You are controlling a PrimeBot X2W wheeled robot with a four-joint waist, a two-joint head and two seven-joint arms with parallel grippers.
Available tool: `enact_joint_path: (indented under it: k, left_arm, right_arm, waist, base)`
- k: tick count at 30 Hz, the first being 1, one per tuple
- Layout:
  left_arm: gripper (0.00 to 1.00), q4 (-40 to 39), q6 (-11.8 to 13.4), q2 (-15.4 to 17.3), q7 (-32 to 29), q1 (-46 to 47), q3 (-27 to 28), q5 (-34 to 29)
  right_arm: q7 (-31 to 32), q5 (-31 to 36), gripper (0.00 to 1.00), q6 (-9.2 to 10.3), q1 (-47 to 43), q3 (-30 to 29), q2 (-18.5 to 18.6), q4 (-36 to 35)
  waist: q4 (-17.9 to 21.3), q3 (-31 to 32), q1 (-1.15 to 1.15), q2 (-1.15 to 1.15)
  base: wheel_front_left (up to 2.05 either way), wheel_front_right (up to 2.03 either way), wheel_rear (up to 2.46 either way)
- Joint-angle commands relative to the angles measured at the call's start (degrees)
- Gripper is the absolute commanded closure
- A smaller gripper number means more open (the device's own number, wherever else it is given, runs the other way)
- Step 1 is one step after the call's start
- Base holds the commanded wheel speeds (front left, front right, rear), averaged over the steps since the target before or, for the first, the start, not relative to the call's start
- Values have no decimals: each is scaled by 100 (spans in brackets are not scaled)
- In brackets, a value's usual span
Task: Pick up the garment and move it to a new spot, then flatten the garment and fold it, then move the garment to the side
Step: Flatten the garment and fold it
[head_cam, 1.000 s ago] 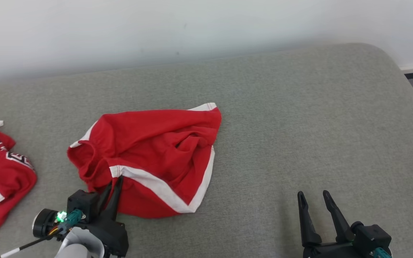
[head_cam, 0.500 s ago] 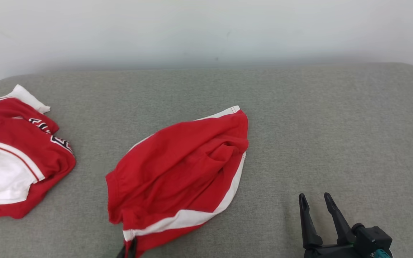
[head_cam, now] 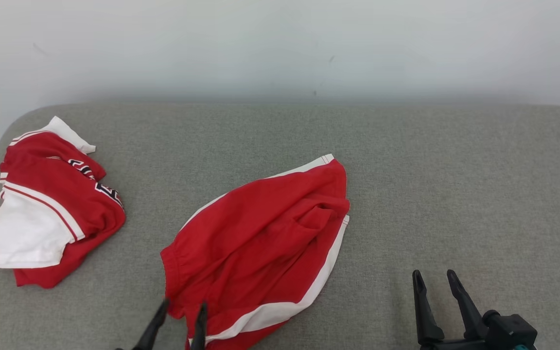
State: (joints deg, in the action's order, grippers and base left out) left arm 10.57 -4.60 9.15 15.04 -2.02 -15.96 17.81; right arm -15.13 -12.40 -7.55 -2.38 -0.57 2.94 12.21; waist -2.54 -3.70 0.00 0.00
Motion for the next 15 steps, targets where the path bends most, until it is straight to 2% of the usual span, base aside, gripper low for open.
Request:
enact_joint_path:
  k: [1, 7, 15]
  left_arm:
    - [0, -102, -16, -31, 18, -103, 76, -25]
    - [0, -618, -24, -79, 19, -211, 653, -315]
    - [0, -611, 94, -66, 20, -238, 1673, -564]
  right_arm:
    - [-2, 50, 0, 13, -56, -7, -13, 6]
    - [-2, 35, 0, 13, -62, 16, -12, 20]
    - [-2, 59, 0, 13, -47, -29, -12, 40]
  waist:
    - [-30, 33, 0, 0]
    - [-40, 85, 0, 0]
    - [105, 110, 0, 0]
  base:
    - [0, 0, 0]
    - [0, 0, 0]
    - [0, 0, 0]
